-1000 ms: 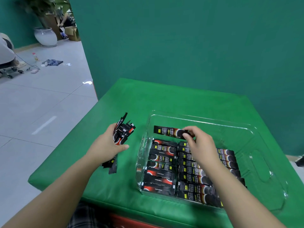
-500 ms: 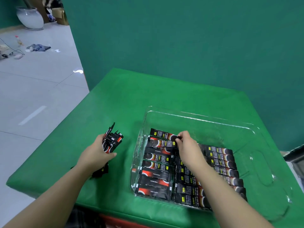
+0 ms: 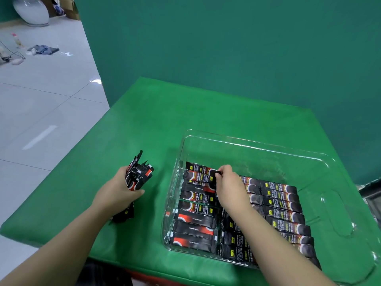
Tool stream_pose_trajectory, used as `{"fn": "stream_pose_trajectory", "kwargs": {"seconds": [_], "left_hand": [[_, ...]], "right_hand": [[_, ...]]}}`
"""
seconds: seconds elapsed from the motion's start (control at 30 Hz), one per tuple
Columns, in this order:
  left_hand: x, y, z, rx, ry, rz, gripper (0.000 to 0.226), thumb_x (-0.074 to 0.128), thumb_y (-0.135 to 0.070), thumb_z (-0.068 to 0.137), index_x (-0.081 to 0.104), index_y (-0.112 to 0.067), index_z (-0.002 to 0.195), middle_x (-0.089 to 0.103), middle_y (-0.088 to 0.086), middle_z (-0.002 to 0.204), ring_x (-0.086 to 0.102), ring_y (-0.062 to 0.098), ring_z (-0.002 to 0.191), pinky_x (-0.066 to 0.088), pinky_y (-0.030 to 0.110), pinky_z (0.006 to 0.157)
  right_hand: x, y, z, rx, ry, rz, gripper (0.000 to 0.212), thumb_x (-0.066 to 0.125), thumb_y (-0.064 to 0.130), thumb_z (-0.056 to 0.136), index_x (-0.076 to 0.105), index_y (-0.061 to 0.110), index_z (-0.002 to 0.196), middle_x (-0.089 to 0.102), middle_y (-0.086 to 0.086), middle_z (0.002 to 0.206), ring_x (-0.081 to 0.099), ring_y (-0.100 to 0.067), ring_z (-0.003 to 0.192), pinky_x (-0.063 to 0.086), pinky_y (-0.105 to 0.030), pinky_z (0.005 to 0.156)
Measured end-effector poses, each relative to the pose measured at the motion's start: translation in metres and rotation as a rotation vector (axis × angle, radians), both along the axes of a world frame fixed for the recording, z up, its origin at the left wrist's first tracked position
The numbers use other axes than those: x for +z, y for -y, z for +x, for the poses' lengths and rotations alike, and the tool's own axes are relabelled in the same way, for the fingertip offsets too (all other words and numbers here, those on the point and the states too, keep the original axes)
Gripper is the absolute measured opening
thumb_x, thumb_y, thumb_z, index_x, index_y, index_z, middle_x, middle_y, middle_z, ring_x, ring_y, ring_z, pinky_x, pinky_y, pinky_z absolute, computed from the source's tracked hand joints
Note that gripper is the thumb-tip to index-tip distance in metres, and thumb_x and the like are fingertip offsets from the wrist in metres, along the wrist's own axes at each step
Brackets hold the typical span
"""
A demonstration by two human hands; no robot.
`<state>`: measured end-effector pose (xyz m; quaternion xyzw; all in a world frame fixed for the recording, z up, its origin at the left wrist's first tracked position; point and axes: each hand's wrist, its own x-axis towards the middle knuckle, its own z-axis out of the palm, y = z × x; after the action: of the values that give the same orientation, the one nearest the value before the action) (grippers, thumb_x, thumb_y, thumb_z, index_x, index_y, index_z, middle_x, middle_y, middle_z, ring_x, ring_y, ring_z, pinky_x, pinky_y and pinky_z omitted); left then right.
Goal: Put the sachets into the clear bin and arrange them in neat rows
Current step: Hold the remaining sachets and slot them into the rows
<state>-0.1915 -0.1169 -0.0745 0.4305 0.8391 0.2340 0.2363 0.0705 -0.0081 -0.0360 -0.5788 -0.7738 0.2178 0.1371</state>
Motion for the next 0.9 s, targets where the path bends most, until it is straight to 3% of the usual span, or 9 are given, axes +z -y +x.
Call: {"fn": "stream_pose_trajectory", "kwargs": {"seconds": [0.2,0.37,0.6,0.67,0.77,0.9], "left_hand": [[-0.002,-0.001,-0.002,-0.001,-0.008,-0.003,0.073,0.077,-0.039,0.074,0.036,-0.028,0.133,0.058,-0.014,0.097,0.061,0.017,0.087,0.051,0.035,0.079],[-0.004,-0.001,-0.003,-0.005,-0.011,-0.002,0.074,0.077,-0.039,0.074,0.036,-0.027,0.134,0.058,-0.013,0.099,0.061,0.019,0.089,0.051,0.037,0.081],[-0.004,-0.001,-0.003,-0.007,-0.026,-0.007,0.072,0.077,-0.039,0.075,0.036,-0.026,0.133,0.057,-0.012,0.095,0.061,0.017,0.084,0.052,0.035,0.076],[-0.004,-0.001,-0.003,-0.011,-0.028,-0.004,0.073,0.077,-0.039,0.075,0.036,-0.026,0.134,0.056,-0.013,0.095,0.061,0.017,0.084,0.053,0.036,0.076],[-0.005,-0.001,-0.003,-0.011,-0.026,-0.004,0.074,0.077,-0.039,0.074,0.036,-0.027,0.135,0.057,-0.013,0.097,0.061,0.018,0.086,0.052,0.036,0.078],[-0.006,-0.002,-0.004,-0.007,-0.025,-0.005,0.075,0.077,-0.039,0.074,0.036,-0.026,0.134,0.057,-0.012,0.099,0.062,0.020,0.088,0.052,0.038,0.080]], "right_hand": [[0.000,0.000,0.002,0.004,-0.003,0.111,0.020,0.041,0.020,0.100,0.055,0.008,0.106,0.043,0.003,0.097,0.034,-0.013,0.091,0.027,-0.024,0.077],[0.009,0.001,0.009,-0.030,-0.098,0.081,0.016,0.045,0.020,0.099,0.056,0.009,0.101,0.052,0.003,0.090,0.050,-0.019,0.089,0.036,-0.028,0.073],[0.008,0.015,0.015,0.026,-0.086,-0.137,0.009,0.054,0.023,0.095,0.054,0.018,0.102,0.051,0.013,0.078,0.052,-0.013,0.079,0.039,-0.026,0.067],[0.005,0.017,0.014,0.044,0.004,-0.101,0.020,0.056,0.028,0.094,0.055,0.015,0.108,0.058,0.006,0.088,0.055,-0.017,0.089,0.044,-0.029,0.074],[0.001,0.019,0.013,0.103,0.158,0.078,0.034,0.059,0.040,0.090,0.056,0.014,0.113,0.052,-0.001,0.111,0.045,-0.020,0.110,0.036,-0.030,0.092],[0.003,0.018,0.003,0.266,0.238,0.157,0.039,0.057,0.039,0.091,0.055,0.016,0.122,0.051,-0.001,0.120,0.041,-0.020,0.113,0.035,-0.031,0.094]]}}
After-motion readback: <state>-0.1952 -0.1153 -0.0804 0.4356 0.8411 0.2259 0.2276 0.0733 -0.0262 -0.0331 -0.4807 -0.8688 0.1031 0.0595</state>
